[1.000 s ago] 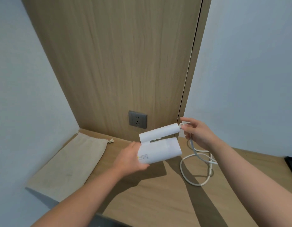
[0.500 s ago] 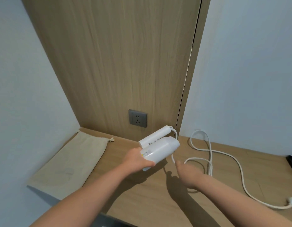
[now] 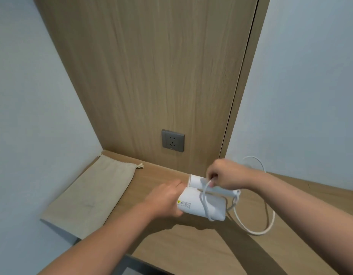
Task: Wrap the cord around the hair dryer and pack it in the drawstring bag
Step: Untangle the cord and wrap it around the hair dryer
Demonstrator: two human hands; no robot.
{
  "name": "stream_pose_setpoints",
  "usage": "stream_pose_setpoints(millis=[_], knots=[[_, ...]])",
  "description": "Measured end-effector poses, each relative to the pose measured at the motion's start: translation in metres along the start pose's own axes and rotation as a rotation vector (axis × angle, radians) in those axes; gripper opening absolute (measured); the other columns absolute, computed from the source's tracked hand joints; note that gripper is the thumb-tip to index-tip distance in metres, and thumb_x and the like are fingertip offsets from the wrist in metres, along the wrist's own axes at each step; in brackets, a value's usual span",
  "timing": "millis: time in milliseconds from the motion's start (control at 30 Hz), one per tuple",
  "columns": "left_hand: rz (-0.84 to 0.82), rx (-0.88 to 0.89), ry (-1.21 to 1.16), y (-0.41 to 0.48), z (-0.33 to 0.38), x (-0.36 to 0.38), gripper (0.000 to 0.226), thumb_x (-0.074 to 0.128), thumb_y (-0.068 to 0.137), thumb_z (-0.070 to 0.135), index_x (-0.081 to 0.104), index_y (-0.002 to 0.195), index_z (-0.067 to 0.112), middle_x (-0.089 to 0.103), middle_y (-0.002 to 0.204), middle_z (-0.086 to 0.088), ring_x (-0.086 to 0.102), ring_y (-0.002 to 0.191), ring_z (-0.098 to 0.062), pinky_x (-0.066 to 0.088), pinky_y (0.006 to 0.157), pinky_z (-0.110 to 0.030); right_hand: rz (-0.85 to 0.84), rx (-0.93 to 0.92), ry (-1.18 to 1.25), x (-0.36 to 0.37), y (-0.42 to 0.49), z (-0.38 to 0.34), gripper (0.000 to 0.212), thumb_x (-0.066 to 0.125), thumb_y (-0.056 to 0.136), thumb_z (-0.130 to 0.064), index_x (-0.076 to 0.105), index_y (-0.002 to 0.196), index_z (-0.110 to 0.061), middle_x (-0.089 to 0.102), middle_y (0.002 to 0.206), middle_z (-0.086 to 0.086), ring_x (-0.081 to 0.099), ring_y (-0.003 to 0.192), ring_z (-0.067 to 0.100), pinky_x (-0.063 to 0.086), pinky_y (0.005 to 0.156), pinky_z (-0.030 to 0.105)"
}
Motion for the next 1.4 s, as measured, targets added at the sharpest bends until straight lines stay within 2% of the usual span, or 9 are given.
stream_pose_setpoints(millis=[67,167,267,467,700,900,1133,1300,1400], knots=[[0.025,0.060,0.003,0.001,0.001,-0.003,0.050,0.067,0.071,0.034,0.055,0.115,0.013,0.054,0.104,-0.004,0.054,0.093,-0.022,0.032,0.065,-0.025,0.174,0.071,0.039,-0.012,0.007,0.016,0.018,0.077,0.073,-0.030,0.070,0.071,-0.013,0.053,0.057,-0.011,0.048,0.055,0.004,0.036,0.054,0.022],[0.074,0.118,-0.031,0.002,0.001,-0.011,0.051,0.071,0.069,0.031,0.057,0.114,0.009,0.055,0.100,-0.006,0.053,0.090,-0.022,0.030,0.065,-0.024,0.196,0.105,0.208,-0.012,0.014,0.032,0.018,0.079,0.071,-0.029,0.068,0.063,-0.017,0.061,0.059,-0.006,0.052,0.058,0.007,0.039,0.054,0.019],[0.094,0.133,-0.104,0.000,-0.001,-0.014,0.054,0.074,0.069,0.029,0.057,0.116,0.009,0.056,0.103,-0.005,0.053,0.092,-0.019,0.031,0.067,-0.021,0.121,0.077,0.450,-0.006,0.015,0.037,0.013,0.068,0.084,-0.019,0.073,0.073,-0.024,0.071,0.076,-0.007,0.063,0.075,0.009,0.047,0.069,0.022],[0.100,0.039,-0.215,0.003,-0.009,-0.010,0.061,0.074,0.071,0.037,0.051,0.125,0.021,0.053,0.116,0.003,0.055,0.100,-0.015,0.040,0.074,-0.021,0.031,0.128,0.392,0.013,0.016,0.043,0.046,0.038,0.095,-0.050,0.054,0.070,-0.014,0.051,0.071,0.005,0.048,0.069,0.016,0.039,0.068,0.032],[0.119,0.015,-0.188,0.006,-0.006,-0.010,0.103,0.070,0.073,0.040,0.005,0.151,0.029,0.050,0.127,0.001,0.049,0.114,-0.017,0.041,0.097,-0.030,0.072,0.161,0.456,0.012,0.020,0.047,0.073,0.039,0.086,-0.064,0.064,0.083,0.004,0.053,0.070,0.011,0.050,0.065,0.023,0.040,0.062,0.032],[0.317,0.257,0.238,0.017,0.013,-0.021,0.127,0.087,0.046,0.042,0.011,0.146,0.029,0.065,0.103,-0.013,0.064,0.097,-0.029,0.051,0.090,-0.052,0.099,0.231,0.539,0.005,0.026,0.048,0.051,0.039,0.092,-0.054,0.064,0.066,-0.017,0.056,0.059,-0.004,0.053,0.058,0.010,0.039,0.057,0.019],[0.315,0.312,0.253,0.019,0.013,-0.032,0.116,0.088,0.045,0.043,0.028,0.143,0.025,0.062,0.086,-0.009,0.063,0.078,-0.025,0.051,0.091,-0.051,-0.103,0.283,0.521,-0.004,0.028,0.047,0.063,0.035,0.088,-0.063,0.069,0.099,-0.011,0.071,0.096,0.006,0.067,0.088,0.022,0.054,0.084,0.036],[0.062,0.233,-0.045,0.014,0.009,-0.022,0.108,0.075,0.067,0.034,-0.002,0.143,0.044,0.052,0.114,-0.011,0.049,0.102,-0.026,0.041,0.091,-0.035,-0.331,0.185,0.806,0.001,0.028,0.064,0.042,0.053,0.087,-0.051,0.069,0.093,-0.012,0.068,0.085,0.003,0.066,0.076,0.014,0.053,0.067,0.025],[0.021,0.121,-0.197,0.011,0.015,-0.020,0.103,0.073,0.071,0.037,0.005,0.148,0.044,0.047,0.133,-0.004,0.045,0.118,-0.022,0.037,0.096,-0.029,-0.293,0.083,1.126,0.012,0.027,0.078,0.036,0.071,0.079,-0.031,0.065,0.098,-0.001,0.063,0.090,0.011,0.063,0.072,0.016,0.052,0.061,0.023]])
Point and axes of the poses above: each hand's wrist, its own y-axis towards the middle knuckle, its own x-axis out of the palm, z = x × y, the point moved 5 cm from there along y, towards the middle knuckle
